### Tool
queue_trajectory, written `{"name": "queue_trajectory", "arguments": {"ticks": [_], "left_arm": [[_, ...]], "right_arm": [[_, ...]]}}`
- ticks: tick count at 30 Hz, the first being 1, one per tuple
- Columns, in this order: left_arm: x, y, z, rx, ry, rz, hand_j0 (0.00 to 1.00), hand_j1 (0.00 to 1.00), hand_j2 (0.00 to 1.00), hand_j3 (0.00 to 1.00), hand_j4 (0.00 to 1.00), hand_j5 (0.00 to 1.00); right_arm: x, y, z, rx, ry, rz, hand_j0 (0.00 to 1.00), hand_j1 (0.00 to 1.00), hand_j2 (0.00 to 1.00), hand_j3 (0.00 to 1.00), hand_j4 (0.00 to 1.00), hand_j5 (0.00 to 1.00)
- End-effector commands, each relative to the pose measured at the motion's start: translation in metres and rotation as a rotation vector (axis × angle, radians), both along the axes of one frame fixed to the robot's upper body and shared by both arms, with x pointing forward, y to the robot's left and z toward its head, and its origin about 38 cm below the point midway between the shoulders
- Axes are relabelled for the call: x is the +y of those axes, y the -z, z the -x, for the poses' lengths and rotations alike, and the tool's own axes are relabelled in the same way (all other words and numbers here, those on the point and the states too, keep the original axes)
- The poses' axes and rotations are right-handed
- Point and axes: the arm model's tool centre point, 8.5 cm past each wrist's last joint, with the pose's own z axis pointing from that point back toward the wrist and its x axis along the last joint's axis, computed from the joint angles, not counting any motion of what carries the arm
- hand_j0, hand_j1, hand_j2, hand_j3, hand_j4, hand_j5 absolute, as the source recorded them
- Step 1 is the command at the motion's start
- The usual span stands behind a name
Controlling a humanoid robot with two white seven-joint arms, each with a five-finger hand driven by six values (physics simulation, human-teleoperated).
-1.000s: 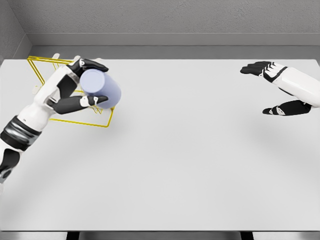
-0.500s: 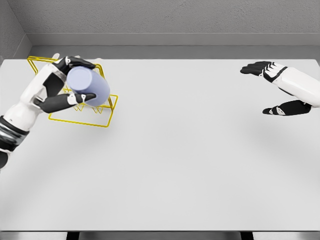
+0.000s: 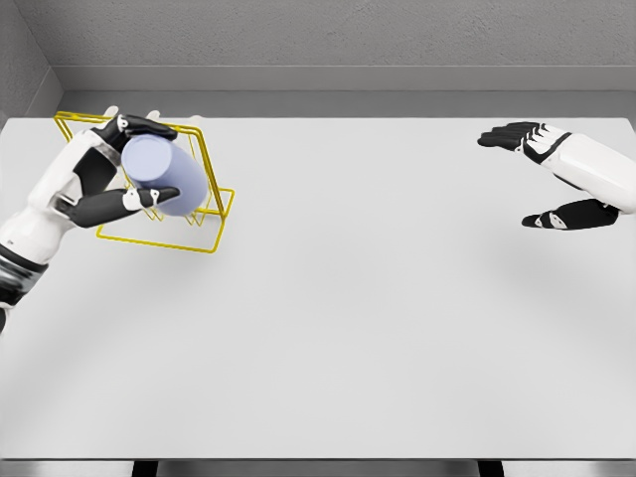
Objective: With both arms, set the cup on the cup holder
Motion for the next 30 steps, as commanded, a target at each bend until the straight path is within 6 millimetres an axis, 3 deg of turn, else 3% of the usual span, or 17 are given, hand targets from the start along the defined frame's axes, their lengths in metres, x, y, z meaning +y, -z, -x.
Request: {"name": "queue_trajectory", "arguments": {"ticks": [1, 11, 13, 14, 16, 28, 30], "left_arm": [[0.000, 0.000, 0.000, 0.003, -0.002, 0.003, 0.62, 0.62, 0.62, 0.62, 0.62, 0.62], [0.004, 0.001, -0.005, 0.017, -0.017, 0.009, 0.64, 0.64, 0.64, 0.64, 0.64, 0.64], [0.005, 0.002, -0.006, 0.020, -0.022, 0.007, 0.75, 0.75, 0.75, 0.75, 0.75, 0.75], [0.006, 0.002, -0.007, 0.040, -0.028, -0.005, 0.87, 0.87, 0.87, 0.87, 0.87, 0.87], [0.010, 0.000, -0.009, 0.042, -0.044, -0.009, 0.99, 0.99, 0.99, 0.99, 0.99, 0.99], [0.006, -0.001, -0.008, 0.044, -0.038, -0.012, 1.00, 1.00, 1.00, 1.00, 1.00, 1.00], [0.004, -0.003, -0.007, 0.037, -0.030, -0.010, 0.94, 0.94, 0.94, 0.94, 0.94, 0.94]], "right_arm": [[0.000, -0.001, 0.000, 0.001, 0.000, -0.007, 1.00, 1.00, 1.00, 1.00, 1.00, 1.00], [-0.001, 0.000, 0.000, 0.002, 0.001, -0.007, 1.00, 1.00, 1.00, 1.00, 1.00, 1.00], [-0.001, 0.000, 0.000, 0.002, 0.001, -0.007, 1.00, 1.00, 1.00, 1.00, 1.00, 1.00], [-0.001, 0.000, 0.000, 0.004, 0.002, -0.008, 1.00, 1.00, 1.00, 1.00, 1.00, 1.00], [-0.001, 0.000, 0.000, 0.005, 0.003, -0.008, 1.00, 1.00, 1.00, 1.00, 1.00, 1.00], [-0.002, 0.000, 0.000, 0.003, 0.005, -0.008, 1.00, 1.00, 1.00, 1.00, 1.00, 1.00], [-0.001, 0.000, 0.000, 0.005, 0.004, -0.008, 1.00, 1.00, 1.00, 1.00, 1.00, 1.00]]}}
